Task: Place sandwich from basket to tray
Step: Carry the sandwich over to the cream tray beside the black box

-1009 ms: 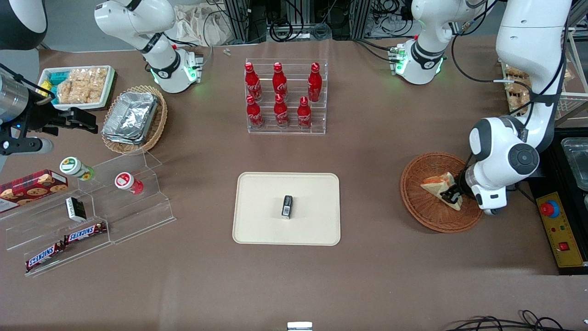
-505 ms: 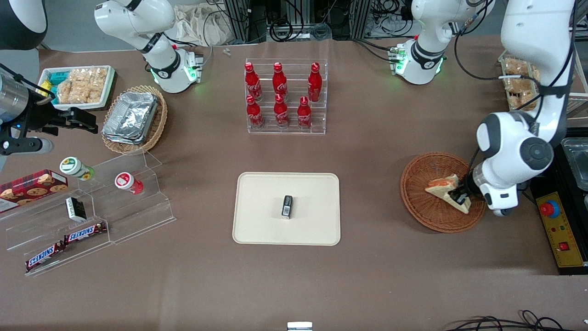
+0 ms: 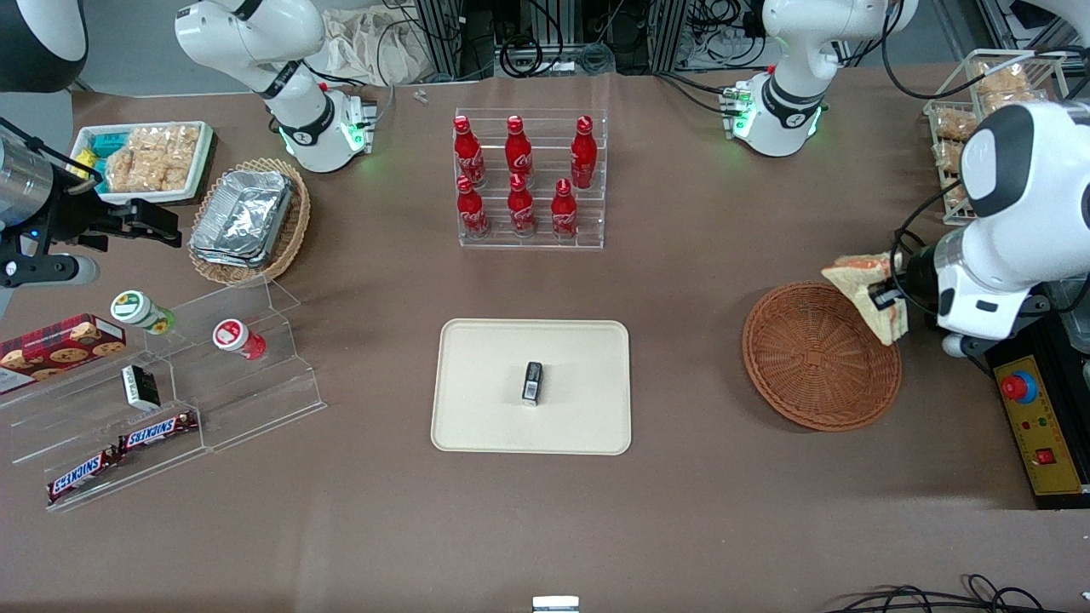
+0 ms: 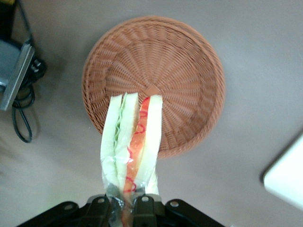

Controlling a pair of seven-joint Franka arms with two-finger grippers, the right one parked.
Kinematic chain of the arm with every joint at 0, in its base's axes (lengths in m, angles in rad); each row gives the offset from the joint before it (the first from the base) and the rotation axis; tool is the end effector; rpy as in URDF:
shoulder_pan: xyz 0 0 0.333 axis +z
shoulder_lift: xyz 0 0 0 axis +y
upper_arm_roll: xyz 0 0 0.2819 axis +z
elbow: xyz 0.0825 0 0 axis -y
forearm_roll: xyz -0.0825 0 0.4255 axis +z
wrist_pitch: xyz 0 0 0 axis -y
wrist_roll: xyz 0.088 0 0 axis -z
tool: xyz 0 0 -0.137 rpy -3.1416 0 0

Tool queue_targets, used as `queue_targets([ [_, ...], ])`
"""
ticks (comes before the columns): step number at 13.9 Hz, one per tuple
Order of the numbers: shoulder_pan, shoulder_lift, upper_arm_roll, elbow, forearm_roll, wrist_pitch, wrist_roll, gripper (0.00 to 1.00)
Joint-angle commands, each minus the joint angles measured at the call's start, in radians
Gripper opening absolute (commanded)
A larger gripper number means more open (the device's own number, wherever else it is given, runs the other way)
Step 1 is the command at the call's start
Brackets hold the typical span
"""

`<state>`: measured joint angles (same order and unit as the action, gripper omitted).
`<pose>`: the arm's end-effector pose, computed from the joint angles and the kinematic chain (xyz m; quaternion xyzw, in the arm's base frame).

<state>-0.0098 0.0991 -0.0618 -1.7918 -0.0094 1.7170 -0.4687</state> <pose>0.6012 -0.0437 0.3997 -0.9764 -0.1975 0.0856 0.0158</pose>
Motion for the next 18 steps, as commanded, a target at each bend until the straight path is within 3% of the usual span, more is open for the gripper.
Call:
queue_targets([
  [1,-0.01,0.028,-0.077,0.07,-0.011,-0.042,0.198,0.0],
  [4,-0.012,0.066,-0.186,0.124,-0.026,-0.007,0.199,0.0],
  [7,-0.039,0.135,-0.289,0.179,0.012,0.044,0.206,0.0],
  [8,-0.079,0.14,-0.294,0.172,0.069,0.079,0.209,0.0],
  [9,-0.12,0.164,-0.294,0.183,0.08,0.09,0.188,0.0],
  [13,-0.248,0.396,-0.294,0.336,0.092,0.098,0.039,0.0],
  [18,-0.3,0.622,-0.288,0.425,0.104,0.318,-0.011,0.0],
])
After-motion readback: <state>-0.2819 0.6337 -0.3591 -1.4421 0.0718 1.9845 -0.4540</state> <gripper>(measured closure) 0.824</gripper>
